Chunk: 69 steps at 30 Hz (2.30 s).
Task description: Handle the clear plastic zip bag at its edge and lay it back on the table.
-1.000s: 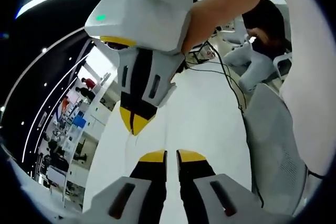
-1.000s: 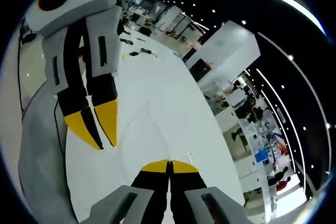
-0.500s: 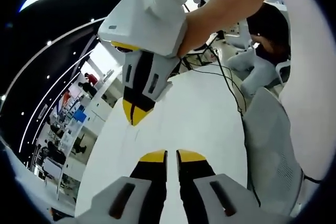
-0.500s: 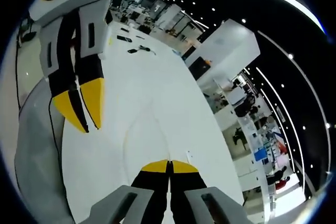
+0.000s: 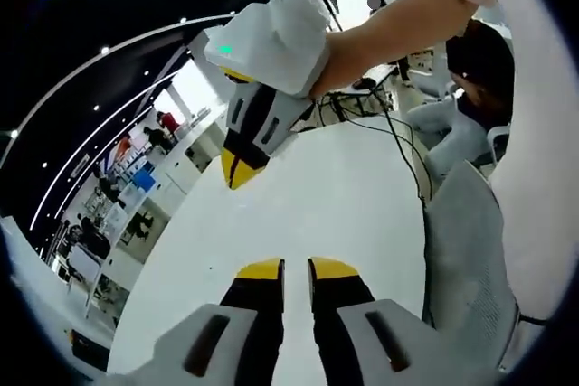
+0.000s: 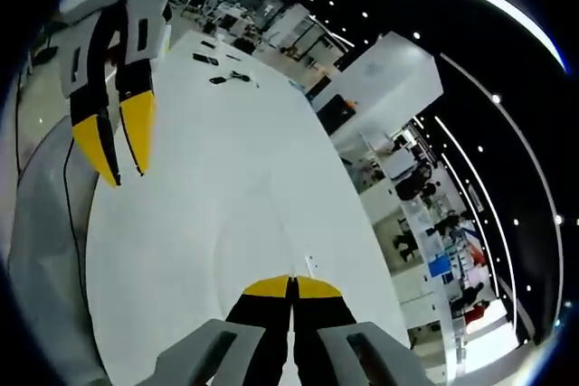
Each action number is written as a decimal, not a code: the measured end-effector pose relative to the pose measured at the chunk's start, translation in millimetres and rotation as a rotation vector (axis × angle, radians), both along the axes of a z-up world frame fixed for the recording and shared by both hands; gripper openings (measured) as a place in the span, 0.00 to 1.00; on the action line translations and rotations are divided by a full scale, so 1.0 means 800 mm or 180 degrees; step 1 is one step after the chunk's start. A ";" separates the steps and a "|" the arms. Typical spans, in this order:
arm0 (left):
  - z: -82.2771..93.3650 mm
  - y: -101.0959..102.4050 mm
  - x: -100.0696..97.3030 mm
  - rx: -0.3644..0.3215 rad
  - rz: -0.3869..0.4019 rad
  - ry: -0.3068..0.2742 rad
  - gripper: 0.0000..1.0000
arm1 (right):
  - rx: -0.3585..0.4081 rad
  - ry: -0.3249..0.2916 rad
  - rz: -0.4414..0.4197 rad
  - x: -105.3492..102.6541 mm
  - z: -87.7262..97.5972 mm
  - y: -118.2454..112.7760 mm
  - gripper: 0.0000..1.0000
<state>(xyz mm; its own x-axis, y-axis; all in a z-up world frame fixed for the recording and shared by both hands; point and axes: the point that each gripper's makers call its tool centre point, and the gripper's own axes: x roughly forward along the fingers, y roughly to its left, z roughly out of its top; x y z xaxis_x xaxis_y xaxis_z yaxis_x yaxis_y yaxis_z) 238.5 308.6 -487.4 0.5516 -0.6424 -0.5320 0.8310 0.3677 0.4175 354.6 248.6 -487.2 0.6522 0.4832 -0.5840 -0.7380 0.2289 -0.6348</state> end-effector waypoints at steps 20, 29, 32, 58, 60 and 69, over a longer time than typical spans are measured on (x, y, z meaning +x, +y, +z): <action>-0.005 0.015 0.003 -0.0071 0.0154 0.0087 0.08 | -0.0100 -0.0248 0.0031 0.072 -0.022 -0.002 0.00; -0.007 0.019 0.004 -0.0071 0.0188 0.0107 0.08 | -0.0179 -0.0321 0.0048 0.098 -0.032 -0.004 0.00; -0.007 0.020 0.004 -0.0075 0.0199 0.0113 0.08 | -0.0227 -0.0332 0.0060 0.106 -0.037 -0.004 0.00; -0.012 0.032 0.008 -0.0104 0.0302 0.0173 0.07 | -0.0531 -0.0481 0.0236 0.163 -0.083 -0.001 0.00; -0.013 0.032 0.008 -0.0105 0.0306 0.0178 0.07 | -0.0578 -0.0488 0.0316 0.161 -0.089 0.001 0.00; -0.016 0.033 0.009 -0.0098 0.0312 0.0203 0.07 | -0.0600 -0.0415 0.0461 0.142 -0.120 0.007 0.00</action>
<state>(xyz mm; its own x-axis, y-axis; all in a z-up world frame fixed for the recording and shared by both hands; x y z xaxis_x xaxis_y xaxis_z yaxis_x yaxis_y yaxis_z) 245.6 335.0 -500.4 0.5781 -0.6038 -0.5488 0.8150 0.4603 0.3521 468.1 253.8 -583.1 0.6598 0.4677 -0.5882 -0.6637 -0.0045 -0.7480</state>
